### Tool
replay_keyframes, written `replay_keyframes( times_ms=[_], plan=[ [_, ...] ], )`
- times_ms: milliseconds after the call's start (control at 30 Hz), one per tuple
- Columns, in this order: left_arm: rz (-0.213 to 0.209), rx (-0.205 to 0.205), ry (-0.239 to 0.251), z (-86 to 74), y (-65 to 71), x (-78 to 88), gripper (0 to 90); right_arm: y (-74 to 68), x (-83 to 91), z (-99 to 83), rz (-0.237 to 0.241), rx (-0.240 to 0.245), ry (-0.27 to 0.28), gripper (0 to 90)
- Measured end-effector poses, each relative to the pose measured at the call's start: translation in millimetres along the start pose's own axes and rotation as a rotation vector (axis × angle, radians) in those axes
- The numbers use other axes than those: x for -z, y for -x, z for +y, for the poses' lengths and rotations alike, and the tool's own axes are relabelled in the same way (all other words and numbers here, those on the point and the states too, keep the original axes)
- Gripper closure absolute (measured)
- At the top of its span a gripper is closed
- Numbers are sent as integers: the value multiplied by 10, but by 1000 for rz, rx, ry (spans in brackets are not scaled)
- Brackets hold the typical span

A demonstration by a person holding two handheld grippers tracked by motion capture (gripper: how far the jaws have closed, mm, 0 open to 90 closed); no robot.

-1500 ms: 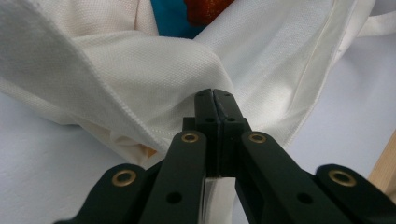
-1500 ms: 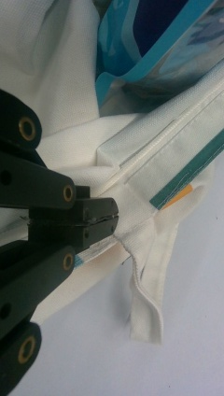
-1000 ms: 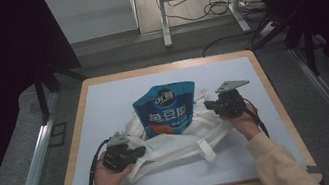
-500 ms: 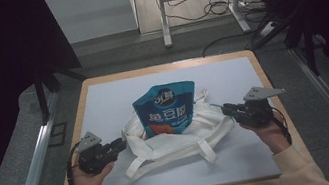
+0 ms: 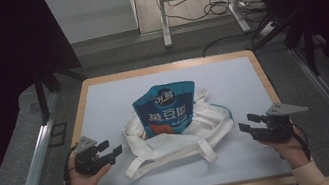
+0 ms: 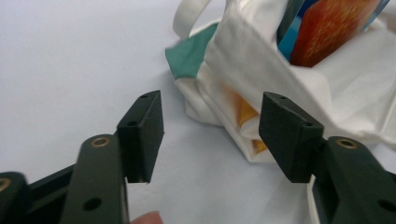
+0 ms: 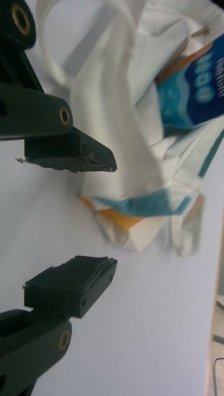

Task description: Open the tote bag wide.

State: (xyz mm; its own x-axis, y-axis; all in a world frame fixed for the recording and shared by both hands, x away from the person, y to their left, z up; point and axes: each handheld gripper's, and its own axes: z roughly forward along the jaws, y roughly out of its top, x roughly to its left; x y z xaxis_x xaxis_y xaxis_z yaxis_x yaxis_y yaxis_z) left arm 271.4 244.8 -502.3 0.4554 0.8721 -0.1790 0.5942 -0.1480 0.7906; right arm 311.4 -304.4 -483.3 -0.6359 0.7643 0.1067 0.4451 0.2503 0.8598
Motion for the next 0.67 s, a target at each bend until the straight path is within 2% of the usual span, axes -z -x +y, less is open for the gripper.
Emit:
replay_keyframes(
  times_ms=[133,233,433,667],
  plan=[
    [31,1,-24,-31,-15,-58,367,7,-70,-122,-22,3,-36,432],
    [29,3,-27,-37,-24,-60,364,-16,-117,-155,-21,8,-55,429],
    [36,-9,-41,-54,-8,-80,359,-68,-140,-156,-19,34,-48,427],
    [49,-1,-51,-58,-22,-102,348,-72,-132,-146,-22,33,-32,408]
  ],
)
